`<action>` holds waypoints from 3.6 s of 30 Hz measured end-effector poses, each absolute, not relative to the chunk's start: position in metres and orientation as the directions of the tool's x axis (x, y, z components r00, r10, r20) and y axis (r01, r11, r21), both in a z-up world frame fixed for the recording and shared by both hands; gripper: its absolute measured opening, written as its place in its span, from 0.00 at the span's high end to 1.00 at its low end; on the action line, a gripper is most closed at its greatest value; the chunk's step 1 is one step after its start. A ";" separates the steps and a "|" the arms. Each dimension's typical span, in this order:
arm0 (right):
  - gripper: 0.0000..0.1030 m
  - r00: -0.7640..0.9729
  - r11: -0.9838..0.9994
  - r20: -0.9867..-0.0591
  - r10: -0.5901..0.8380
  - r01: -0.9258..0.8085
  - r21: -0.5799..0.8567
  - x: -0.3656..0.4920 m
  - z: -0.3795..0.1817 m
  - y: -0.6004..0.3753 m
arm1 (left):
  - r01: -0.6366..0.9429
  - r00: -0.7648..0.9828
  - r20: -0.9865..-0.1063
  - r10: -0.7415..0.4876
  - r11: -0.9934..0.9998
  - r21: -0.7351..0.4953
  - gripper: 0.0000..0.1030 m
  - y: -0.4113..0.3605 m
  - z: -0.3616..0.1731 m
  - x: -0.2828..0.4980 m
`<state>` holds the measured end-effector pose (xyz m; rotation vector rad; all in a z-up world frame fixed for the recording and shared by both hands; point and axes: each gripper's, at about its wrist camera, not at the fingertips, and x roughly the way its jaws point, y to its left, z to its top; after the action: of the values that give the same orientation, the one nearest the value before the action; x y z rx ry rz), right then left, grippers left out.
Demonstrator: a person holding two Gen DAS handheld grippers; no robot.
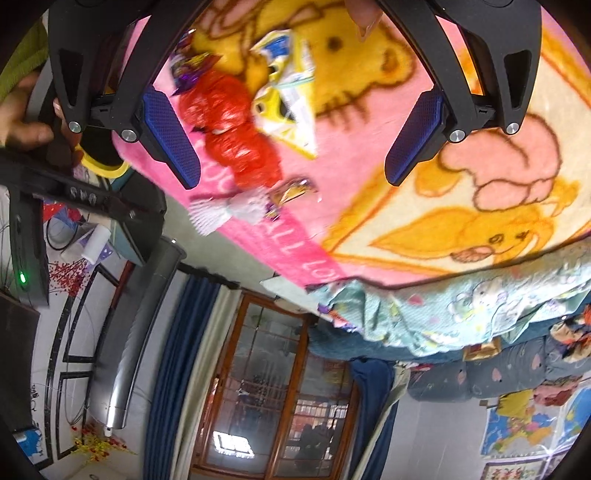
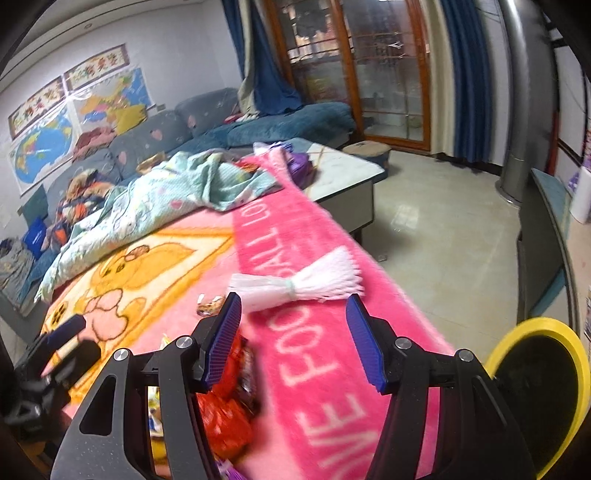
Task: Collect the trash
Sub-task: 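Grasp the white mesh net with the right tool while the left tool grasps the yellow snack bag, then lift the mesh net and yellow snack bag and carry them over the bin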
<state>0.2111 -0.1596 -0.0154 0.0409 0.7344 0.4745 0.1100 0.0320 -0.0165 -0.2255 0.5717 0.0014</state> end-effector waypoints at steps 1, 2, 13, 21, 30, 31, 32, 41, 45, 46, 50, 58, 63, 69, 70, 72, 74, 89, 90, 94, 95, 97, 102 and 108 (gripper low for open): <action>0.45 0.631 0.890 -0.643 0.434 -0.413 0.195 0.214 -0.017 -0.154 | -0.065 0.833 -0.549 -0.067 0.974 -0.217 0.11 0.036 -0.021 0.109; 0.45 0.621 0.886 -0.652 0.436 -0.424 0.188 0.218 -0.019 -0.146 | -0.064 0.828 -0.557 -0.072 0.973 -0.222 0.11 0.037 -0.023 0.108; 0.45 0.555 0.865 -0.728 0.402 -0.490 0.104 0.254 -0.051 -0.082 | -0.028 0.745 -0.635 -0.204 0.942 -0.335 0.40 0.047 -0.057 0.109; 0.52 0.501 0.865 -0.780 0.374 -0.491 0.100 0.275 -0.074 -0.068 | 0.008 0.687 -0.675 -0.271 0.931 -0.365 0.47 0.037 -0.076 0.113; 0.90 0.466 0.861 -0.777 0.422 -0.476 0.182 0.279 -0.074 -0.085 | 0.006 0.632 -0.712 -0.306 0.921 -0.390 0.62 0.035 -0.093 0.121; 0.92 0.469 0.863 -0.776 0.423 -0.471 0.186 0.278 -0.074 -0.088 | 0.005 0.623 -0.718 -0.310 0.919 -0.393 0.65 0.035 -0.095 0.122; 0.93 0.470 0.864 -0.772 0.427 -0.464 0.195 0.278 -0.074 -0.092 | 0.006 0.620 -0.719 -0.314 0.918 -0.396 0.66 0.035 -0.096 0.122; 0.94 0.522 0.872 -0.714 0.466 -0.409 0.269 0.266 -0.059 -0.123 | 0.008 0.627 -0.711 -0.319 0.915 -0.404 0.74 0.036 -0.095 0.122; 0.94 0.543 0.866 -0.685 0.487 -0.401 0.298 0.257 -0.048 -0.137 | -0.007 0.655 -0.691 -0.306 0.912 -0.411 0.74 0.043 -0.088 0.118; 0.94 0.547 0.866 -0.679 0.489 -0.399 0.302 0.255 -0.045 -0.139 | -0.012 0.664 -0.685 -0.300 0.911 -0.412 0.74 0.045 -0.085 0.117; 0.94 0.561 0.860 -0.657 0.503 -0.403 0.314 0.245 -0.035 -0.152 | -0.026 0.693 -0.665 -0.279 0.912 -0.410 0.74 0.051 -0.076 0.113; 0.94 0.585 0.852 -0.622 0.520 -0.410 0.326 0.228 -0.016 -0.165 | -0.017 0.741 -0.623 -0.250 0.921 -0.389 0.74 0.050 -0.053 0.106; 0.94 0.594 0.847 -0.607 0.528 -0.421 0.324 0.221 -0.006 -0.169 | 0.007 0.763 -0.598 -0.246 0.928 -0.373 0.74 0.042 -0.039 0.104; 0.94 0.607 0.845 -0.592 0.531 -0.432 0.315 0.210 0.006 -0.177 | 0.038 0.780 -0.574 -0.249 0.934 -0.355 0.74 0.030 -0.026 0.103; 0.94 0.610 0.846 -0.589 0.530 -0.432 0.313 0.208 0.008 -0.180 | 0.043 0.783 -0.570 -0.251 0.935 -0.352 0.74 0.027 -0.024 0.103; 0.94 0.615 0.847 -0.585 0.528 -0.433 0.309 0.205 0.011 -0.184 | 0.054 0.786 -0.563 -0.255 0.936 -0.348 0.74 0.023 -0.020 0.103; 0.94 0.621 0.849 -0.582 0.525 -0.431 0.306 0.202 0.012 -0.189 | 0.063 0.788 -0.558 -0.259 0.936 -0.346 0.74 0.019 -0.017 0.103; 0.94 0.671 0.870 -0.554 0.493 -0.376 0.319 0.184 0.021 -0.242 | 0.159 0.796 -0.522 -0.307 0.938 -0.308 0.74 -0.024 0.005 0.110; 0.94 0.675 0.872 -0.551 0.490 -0.369 0.322 0.183 0.021 -0.246 | 0.164 0.795 -0.521 -0.309 0.938 -0.306 0.74 -0.026 0.006 0.110; 0.94 0.688 0.876 -0.543 0.480 -0.348 0.333 0.181 0.022 -0.260 | 0.192 0.794 -0.513 -0.325 0.936 -0.294 0.74 -0.039 0.010 0.112; 0.94 0.691 0.877 -0.542 0.478 -0.344 0.335 0.180 0.022 -0.263 | 0.197 0.794 -0.512 -0.327 0.936 -0.292 0.74 -0.041 0.010 0.112; 0.94 0.700 0.880 -0.537 0.471 -0.332 0.339 0.178 0.023 -0.270 | 0.209 0.793 -0.510 -0.333 0.935 -0.286 0.74 -0.047 0.012 0.113; 0.94 0.721 0.890 -0.528 0.447 -0.300 0.344 0.174 0.022 -0.289 | 0.242 0.787 -0.506 -0.353 0.931 -0.272 0.74 -0.062 0.016 0.118; 0.94 0.740 0.901 -0.528 0.417 -0.257 0.350 0.167 0.017 -0.311 | 0.288 0.776 -0.503 -0.380 0.923 -0.253 0.74 -0.083 0.017 0.124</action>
<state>0.1674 -0.3107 0.0171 0.2628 0.6388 0.3741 0.1237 -0.0834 0.0174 -0.1658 0.5788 -0.3635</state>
